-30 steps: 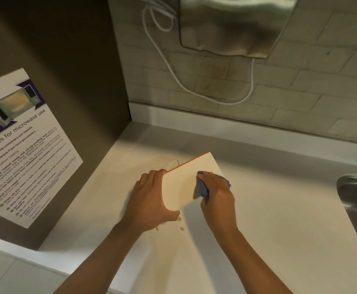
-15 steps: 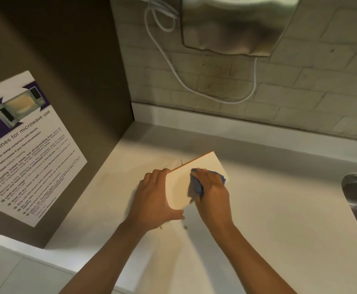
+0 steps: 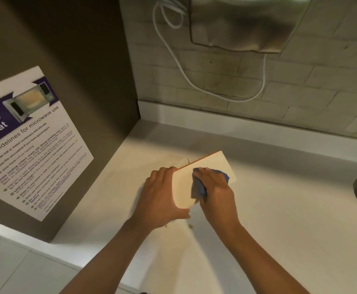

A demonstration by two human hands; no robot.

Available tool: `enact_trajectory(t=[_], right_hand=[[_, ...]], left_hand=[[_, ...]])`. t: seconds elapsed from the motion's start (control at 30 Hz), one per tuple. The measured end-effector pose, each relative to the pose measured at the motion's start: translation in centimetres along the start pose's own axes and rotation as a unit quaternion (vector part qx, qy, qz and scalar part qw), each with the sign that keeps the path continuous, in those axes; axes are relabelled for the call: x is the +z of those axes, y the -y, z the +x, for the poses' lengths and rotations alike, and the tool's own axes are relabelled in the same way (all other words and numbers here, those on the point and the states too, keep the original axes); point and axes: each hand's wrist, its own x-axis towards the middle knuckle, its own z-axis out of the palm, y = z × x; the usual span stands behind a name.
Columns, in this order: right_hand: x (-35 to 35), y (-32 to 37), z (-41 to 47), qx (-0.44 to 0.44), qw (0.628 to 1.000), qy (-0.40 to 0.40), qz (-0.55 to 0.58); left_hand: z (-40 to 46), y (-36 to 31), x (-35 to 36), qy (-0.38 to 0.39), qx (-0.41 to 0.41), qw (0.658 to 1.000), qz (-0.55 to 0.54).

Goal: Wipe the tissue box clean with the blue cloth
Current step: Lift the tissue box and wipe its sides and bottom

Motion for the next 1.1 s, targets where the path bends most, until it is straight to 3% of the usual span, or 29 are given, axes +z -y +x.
enact_trajectory(t=[0.1, 0.2, 0.37, 0.47, 0.57, 0.63, 0.77, 0.87, 1.0, 1.1], right_hand=[[-1.8, -1.6, 2.6, 0.073, 0.997, 0.007, -0.001], [-1.4, -1.1, 5.2, 0.063, 0.997, -0.040, -0.010], [-2.7, -2.3, 2.5, 0.086, 0.994, -0.049, -0.041], [-1.8, -0.3, 0.1, 0.096, 0.992, -0.070, 0.035], [-0.2, 0.7, 0.4, 0.041, 0.998, -0.011, 0.053], [-0.9, -0.4, 2.4, 0.051, 0.998, 0.025, 0.018], [-3.3, -2.5, 3.0, 0.076, 0.996, -0.033, -0.028], [-2.0, -0.1, -0.8, 0.093, 0.996, 0.006, -0.013], [0.1, 2.2, -0.4, 0.033, 0.995, 0.035, 0.082], [-1.9, -0.4, 3.2, 0.086, 0.996, -0.002, 0.015]], left_hand=[[0.0, -0.1, -0.3, 0.006, 0.006, 1.000, 0.007], [0.0, 0.1, -0.5, 0.008, -0.002, 1.000, 0.008], [0.0, -0.1, -0.4, 0.005, -0.001, 1.000, 0.010], [0.0, -0.1, -0.2, 0.003, -0.005, 1.000, 0.011], [0.0, -0.3, -0.2, 0.003, -0.003, 1.000, 0.001], [-0.1, -0.3, -0.4, 0.005, -0.001, 1.000, 0.010], [-0.3, -0.3, -0.4, 0.004, 0.004, 1.000, 0.010], [-0.3, -0.3, -0.2, 0.000, 0.007, 1.000, 0.011], [-0.1, -0.4, -0.3, 0.001, 0.001, 1.000, -0.002], [-0.2, -0.2, -0.5, 0.003, -0.002, 1.000, 0.001]])
